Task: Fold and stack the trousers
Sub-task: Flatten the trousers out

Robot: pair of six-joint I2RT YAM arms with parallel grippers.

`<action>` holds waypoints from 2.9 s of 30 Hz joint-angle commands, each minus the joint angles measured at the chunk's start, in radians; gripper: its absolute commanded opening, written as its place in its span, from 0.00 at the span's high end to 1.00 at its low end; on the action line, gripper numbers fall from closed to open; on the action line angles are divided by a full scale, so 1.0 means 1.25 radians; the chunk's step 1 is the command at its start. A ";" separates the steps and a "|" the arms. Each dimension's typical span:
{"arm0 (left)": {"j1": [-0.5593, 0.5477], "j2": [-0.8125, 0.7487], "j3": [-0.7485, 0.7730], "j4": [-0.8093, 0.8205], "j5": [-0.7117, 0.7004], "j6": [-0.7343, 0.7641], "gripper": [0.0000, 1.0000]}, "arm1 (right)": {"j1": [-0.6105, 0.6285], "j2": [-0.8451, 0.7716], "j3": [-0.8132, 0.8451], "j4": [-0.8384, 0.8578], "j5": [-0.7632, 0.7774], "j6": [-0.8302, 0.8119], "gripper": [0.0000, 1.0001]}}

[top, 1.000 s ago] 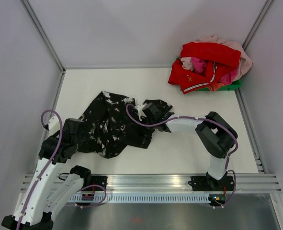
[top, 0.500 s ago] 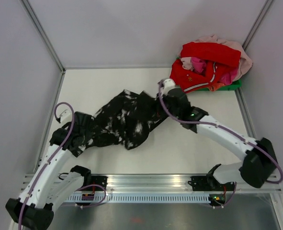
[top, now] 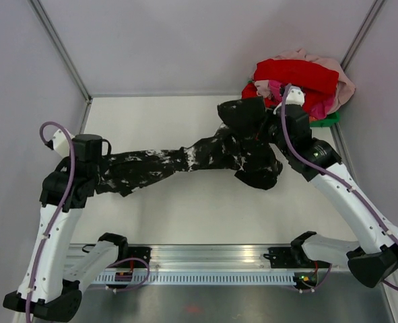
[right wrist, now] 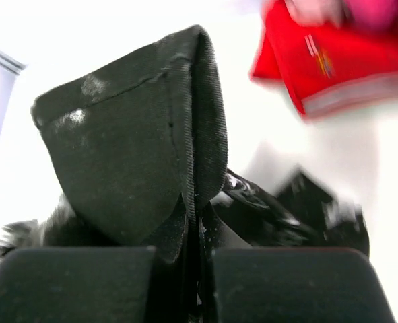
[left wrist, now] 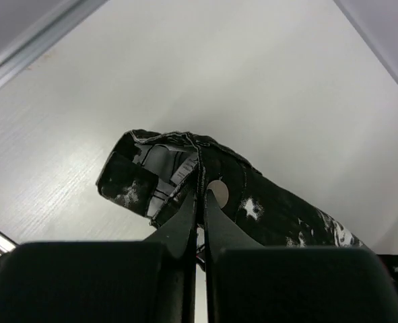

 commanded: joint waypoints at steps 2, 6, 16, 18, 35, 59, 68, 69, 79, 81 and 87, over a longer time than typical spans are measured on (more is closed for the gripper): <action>0.033 0.012 -0.004 -0.068 -0.085 0.061 0.98 | -0.004 -0.063 -0.085 -0.203 0.103 0.144 1.00; 0.033 -0.016 -0.139 -0.051 -0.020 0.012 0.98 | -0.006 -0.182 -0.326 -0.188 0.061 0.238 1.00; 0.035 -0.113 -0.153 -0.049 -0.007 0.005 0.87 | -0.006 -0.326 -0.414 -0.279 -0.033 0.234 0.23; 0.033 -0.095 -0.103 -0.054 0.004 0.022 0.73 | -0.006 -0.278 -0.342 -0.298 -0.039 0.192 0.06; 0.085 0.103 -0.148 0.095 0.154 0.005 0.00 | 0.056 0.044 -0.236 -0.132 -0.177 -0.025 0.27; 0.218 0.092 -0.292 0.162 0.272 0.040 0.00 | 0.141 0.219 -0.281 -0.186 0.033 0.019 0.27; 0.219 0.073 -0.304 0.167 0.268 0.044 0.00 | 0.141 0.203 -0.261 -0.267 0.127 0.062 0.14; 0.219 0.073 -0.306 0.168 0.270 0.043 0.00 | 0.141 0.196 -0.263 -0.267 0.130 0.069 0.14; 0.219 0.072 -0.303 0.161 0.273 0.044 0.00 | 0.140 0.204 -0.327 -0.130 0.018 0.083 0.37; 0.220 0.071 -0.301 0.159 0.272 0.045 0.00 | 0.140 0.218 -0.326 -0.138 0.035 0.082 0.36; 0.221 0.071 -0.290 0.154 0.270 0.050 0.00 | 0.134 0.234 -0.324 -0.181 0.104 0.078 0.23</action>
